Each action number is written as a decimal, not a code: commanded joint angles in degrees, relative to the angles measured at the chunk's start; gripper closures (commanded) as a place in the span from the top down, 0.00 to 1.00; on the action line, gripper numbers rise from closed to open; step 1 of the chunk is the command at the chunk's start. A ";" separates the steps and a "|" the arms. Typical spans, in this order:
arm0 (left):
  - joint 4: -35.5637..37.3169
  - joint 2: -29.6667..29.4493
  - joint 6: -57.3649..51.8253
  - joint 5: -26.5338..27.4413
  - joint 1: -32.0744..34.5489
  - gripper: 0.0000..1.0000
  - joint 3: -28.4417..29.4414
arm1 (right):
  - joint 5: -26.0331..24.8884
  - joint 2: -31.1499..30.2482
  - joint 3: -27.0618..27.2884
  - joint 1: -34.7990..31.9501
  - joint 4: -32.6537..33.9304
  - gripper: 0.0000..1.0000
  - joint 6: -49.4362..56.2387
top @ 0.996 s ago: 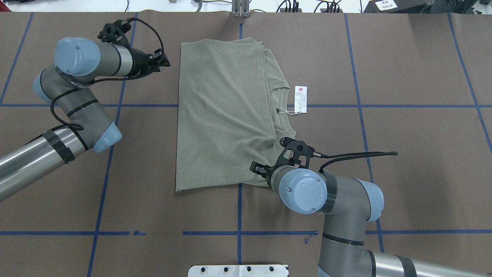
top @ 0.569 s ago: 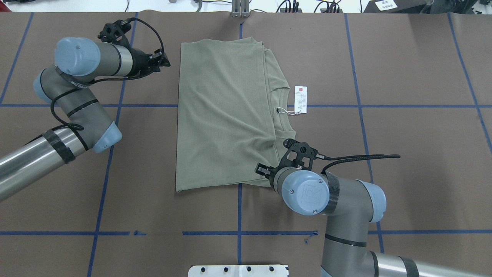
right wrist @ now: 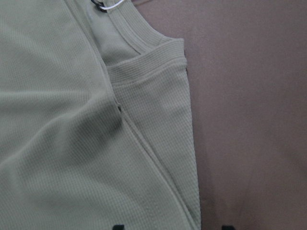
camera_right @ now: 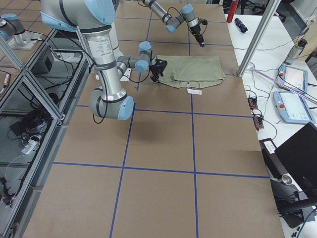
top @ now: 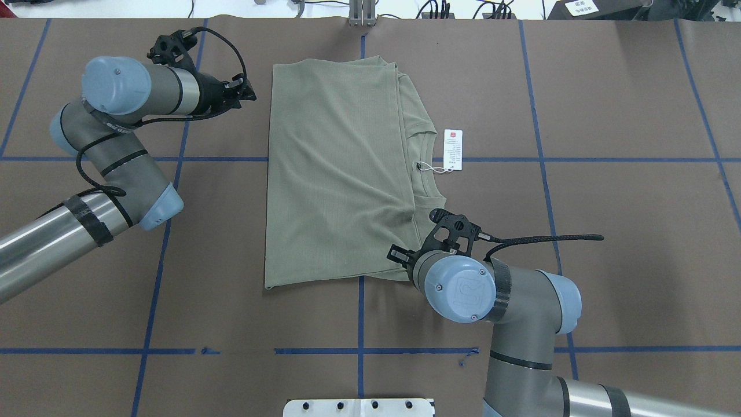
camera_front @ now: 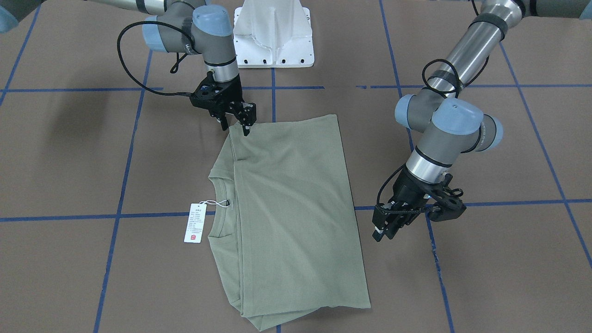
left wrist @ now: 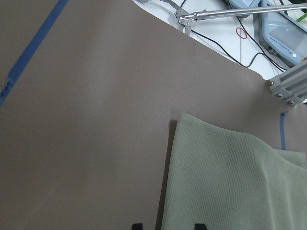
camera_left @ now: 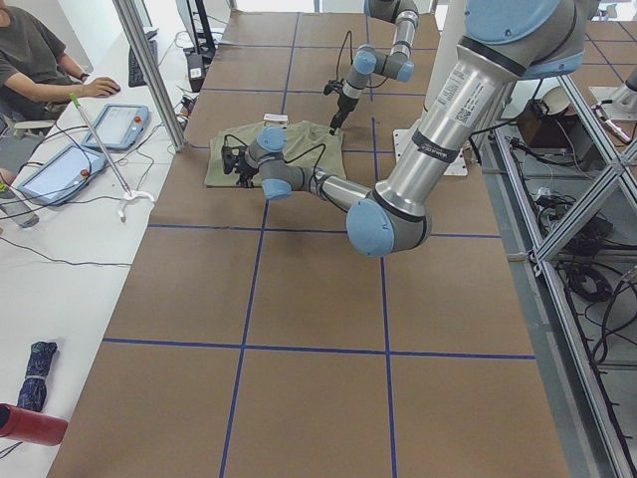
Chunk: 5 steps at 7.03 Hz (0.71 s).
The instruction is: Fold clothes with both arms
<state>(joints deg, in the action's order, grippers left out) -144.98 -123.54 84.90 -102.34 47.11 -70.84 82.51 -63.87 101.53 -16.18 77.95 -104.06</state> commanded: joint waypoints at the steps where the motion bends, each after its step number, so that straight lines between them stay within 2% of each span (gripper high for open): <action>1: -0.04 -0.04 0.00 0.03 0.00 0.47 -0.09 | -0.16 -0.29 -0.02 0.00 0.10 0.72 -0.09; 2: -0.04 -0.04 0.00 0.03 0.00 0.47 -0.09 | -0.16 -0.29 -0.10 0.00 0.10 0.59 -0.18; 3: -0.04 -0.04 0.09 0.03 0.00 0.47 -0.09 | -0.16 -0.46 -0.11 0.00 0.10 0.55 -0.18; 4: -0.04 0.05 0.00 0.03 0.00 0.47 -0.09 | -0.16 -0.55 -0.28 0.00 0.18 0.44 -0.18; 5: -0.04 0.05 0.00 0.12 0.00 0.47 -0.09 | -0.16 -0.46 -0.19 0.00 0.36 0.14 -0.09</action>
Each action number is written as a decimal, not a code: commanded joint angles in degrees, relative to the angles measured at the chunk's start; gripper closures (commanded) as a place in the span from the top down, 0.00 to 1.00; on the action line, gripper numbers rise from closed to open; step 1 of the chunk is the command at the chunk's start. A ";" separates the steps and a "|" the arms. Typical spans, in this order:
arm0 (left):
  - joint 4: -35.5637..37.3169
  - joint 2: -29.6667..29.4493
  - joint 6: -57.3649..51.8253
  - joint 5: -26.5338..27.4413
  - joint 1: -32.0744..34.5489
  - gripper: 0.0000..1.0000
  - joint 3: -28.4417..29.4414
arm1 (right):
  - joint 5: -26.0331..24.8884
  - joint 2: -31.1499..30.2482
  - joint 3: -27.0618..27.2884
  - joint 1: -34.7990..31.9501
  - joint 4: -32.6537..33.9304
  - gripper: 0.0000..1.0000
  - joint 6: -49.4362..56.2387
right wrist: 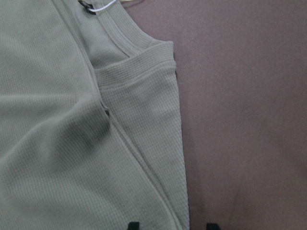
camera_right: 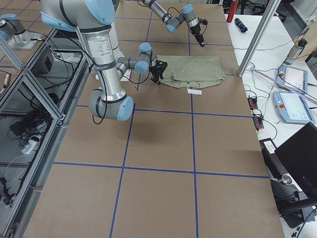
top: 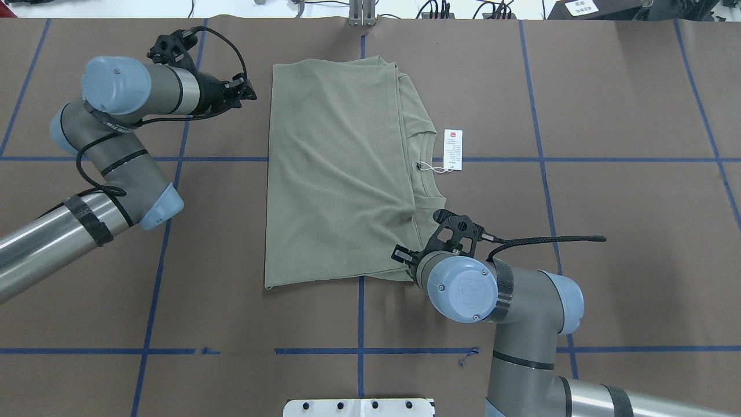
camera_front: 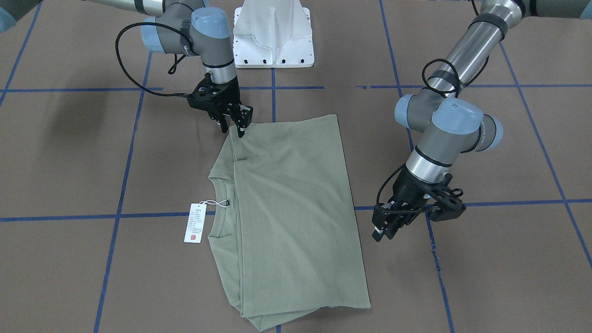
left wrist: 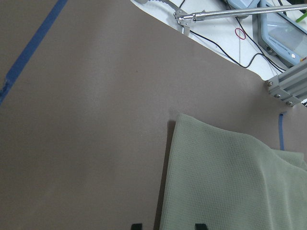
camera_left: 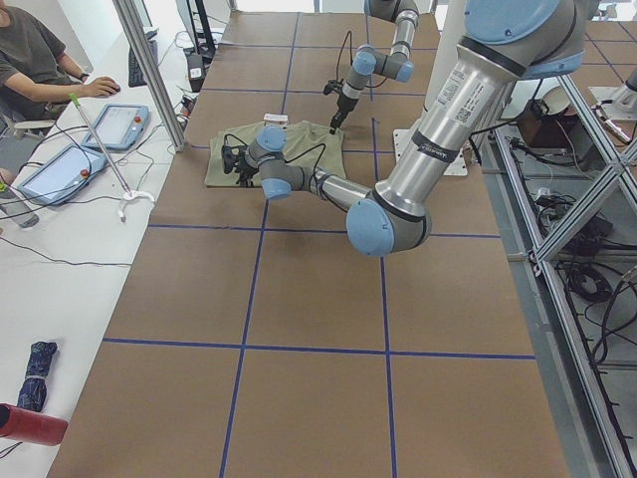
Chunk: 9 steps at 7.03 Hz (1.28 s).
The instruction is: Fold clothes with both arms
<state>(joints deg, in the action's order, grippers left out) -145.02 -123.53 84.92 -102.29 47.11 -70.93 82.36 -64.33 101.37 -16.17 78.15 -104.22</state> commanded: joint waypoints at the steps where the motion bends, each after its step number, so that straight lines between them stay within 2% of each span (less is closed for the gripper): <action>1: 0.09 0.04 -0.02 0.07 0.00 0.47 0.00 | 0.00 -0.36 -0.03 0.00 0.16 0.00 0.15; 9: 0.00 1.45 -0.02 0.07 0.00 0.47 -1.32 | 0.09 -0.36 1.81 -0.61 0.42 0.00 0.24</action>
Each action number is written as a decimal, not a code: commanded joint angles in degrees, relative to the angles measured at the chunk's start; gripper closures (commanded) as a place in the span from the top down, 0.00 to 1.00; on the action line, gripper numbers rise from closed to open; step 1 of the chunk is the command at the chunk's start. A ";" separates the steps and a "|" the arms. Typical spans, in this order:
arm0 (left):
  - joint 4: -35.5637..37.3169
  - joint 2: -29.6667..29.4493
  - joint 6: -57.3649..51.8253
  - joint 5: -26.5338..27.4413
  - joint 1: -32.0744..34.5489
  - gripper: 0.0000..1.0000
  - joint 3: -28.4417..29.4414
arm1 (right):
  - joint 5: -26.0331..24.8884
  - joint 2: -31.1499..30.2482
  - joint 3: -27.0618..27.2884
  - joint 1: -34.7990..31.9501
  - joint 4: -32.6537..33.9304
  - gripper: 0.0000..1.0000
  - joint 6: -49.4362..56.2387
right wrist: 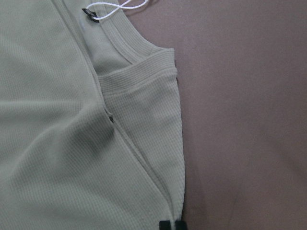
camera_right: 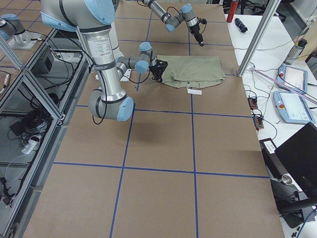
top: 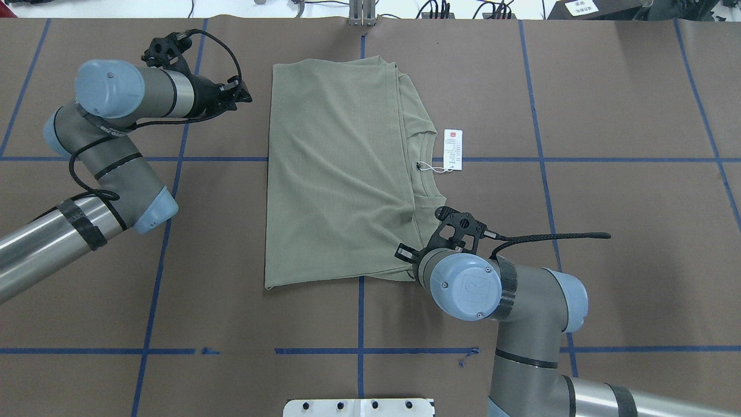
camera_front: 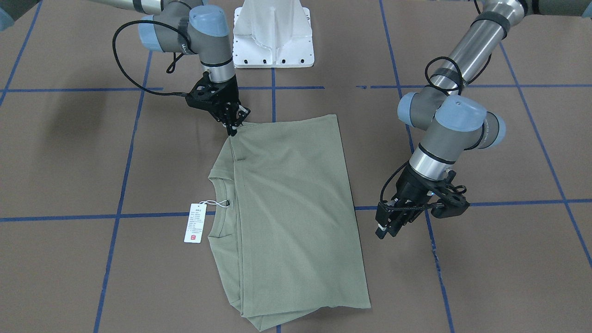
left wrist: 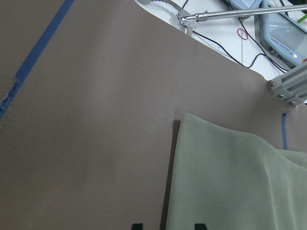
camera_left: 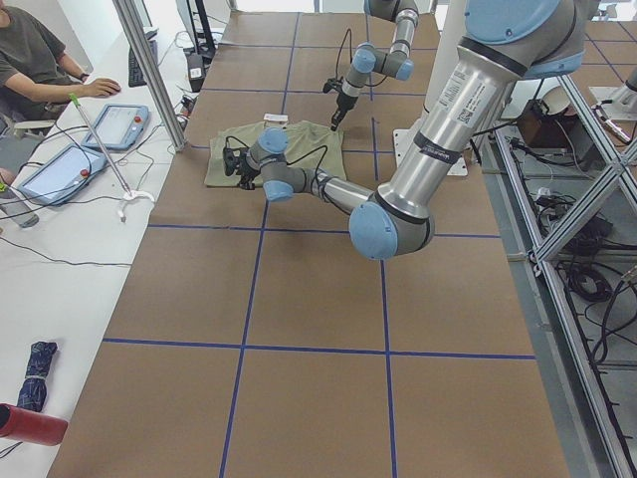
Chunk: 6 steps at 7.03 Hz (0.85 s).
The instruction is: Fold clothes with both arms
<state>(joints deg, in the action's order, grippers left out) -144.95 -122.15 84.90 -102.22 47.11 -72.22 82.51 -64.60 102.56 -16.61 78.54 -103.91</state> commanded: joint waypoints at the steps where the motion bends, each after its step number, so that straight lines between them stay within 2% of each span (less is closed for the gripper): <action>1: 0.02 0.24 0.09 0.09 0.00 0.47 -0.03 | -0.16 -0.09 0.27 -0.35 0.03 0.32 -0.16; 2: -0.07 0.25 0.09 0.09 0.00 0.47 -0.12 | -0.16 -0.09 0.18 -0.44 0.12 0.40 -0.16; 6: -0.07 0.33 0.09 0.18 0.00 0.47 -0.03 | -0.16 -0.18 -0.95 -0.44 0.12 0.42 -0.16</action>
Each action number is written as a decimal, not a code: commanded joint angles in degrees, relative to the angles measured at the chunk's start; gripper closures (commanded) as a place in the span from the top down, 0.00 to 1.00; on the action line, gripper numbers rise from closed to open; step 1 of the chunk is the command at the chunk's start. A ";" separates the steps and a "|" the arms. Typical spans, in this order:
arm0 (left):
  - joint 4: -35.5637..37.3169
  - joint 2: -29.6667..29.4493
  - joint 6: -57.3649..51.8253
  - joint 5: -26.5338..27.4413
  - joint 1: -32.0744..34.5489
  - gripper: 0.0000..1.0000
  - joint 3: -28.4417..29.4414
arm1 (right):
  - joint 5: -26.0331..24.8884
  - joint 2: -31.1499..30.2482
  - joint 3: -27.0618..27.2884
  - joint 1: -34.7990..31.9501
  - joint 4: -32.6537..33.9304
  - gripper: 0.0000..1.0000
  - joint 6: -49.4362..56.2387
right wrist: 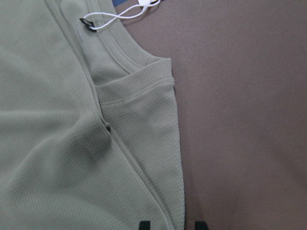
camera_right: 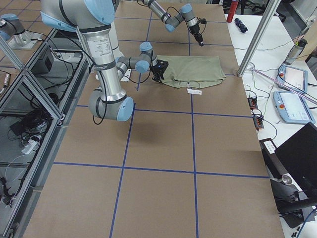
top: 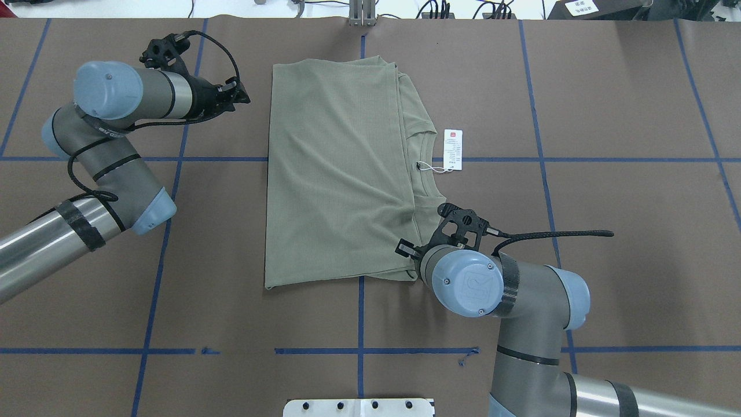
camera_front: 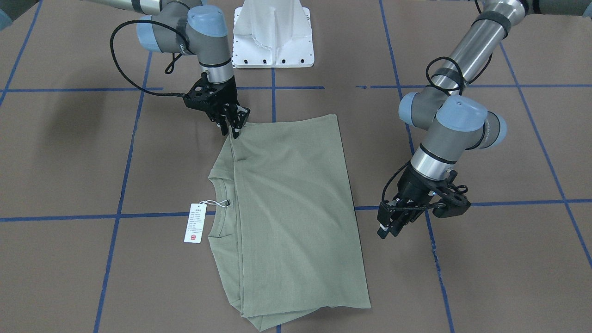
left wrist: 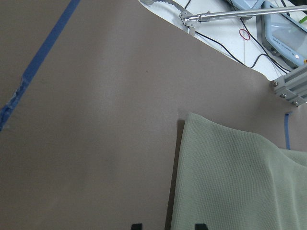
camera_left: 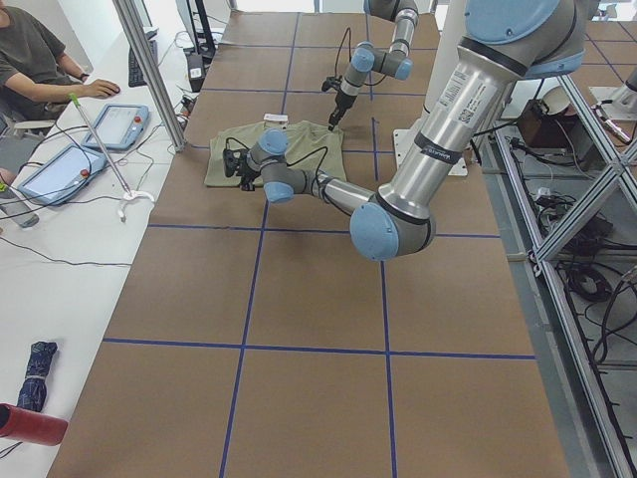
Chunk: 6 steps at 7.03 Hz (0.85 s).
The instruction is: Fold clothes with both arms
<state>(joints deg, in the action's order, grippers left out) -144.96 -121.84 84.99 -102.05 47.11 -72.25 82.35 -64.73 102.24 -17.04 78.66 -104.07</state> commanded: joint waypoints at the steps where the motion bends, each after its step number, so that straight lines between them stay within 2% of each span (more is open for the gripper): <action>1: 0.03 0.02 0.00 0.01 0.00 0.47 0.01 | 0.00 -0.04 -0.63 -0.01 0.09 0.43 0.01; 4: 0.03 -0.07 0.00 0.01 0.00 0.47 0.01 | 0.09 0.30 -0.55 0.17 1.75 0.45 0.01; 6: 0.03 0.02 0.00 0.01 0.00 0.47 -0.08 | 0.09 0.31 -0.55 0.26 1.76 0.42 0.01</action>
<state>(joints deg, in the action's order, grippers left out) -144.97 -121.89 84.99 -102.04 47.11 -72.29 82.43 -64.49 101.69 -16.85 80.26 -104.06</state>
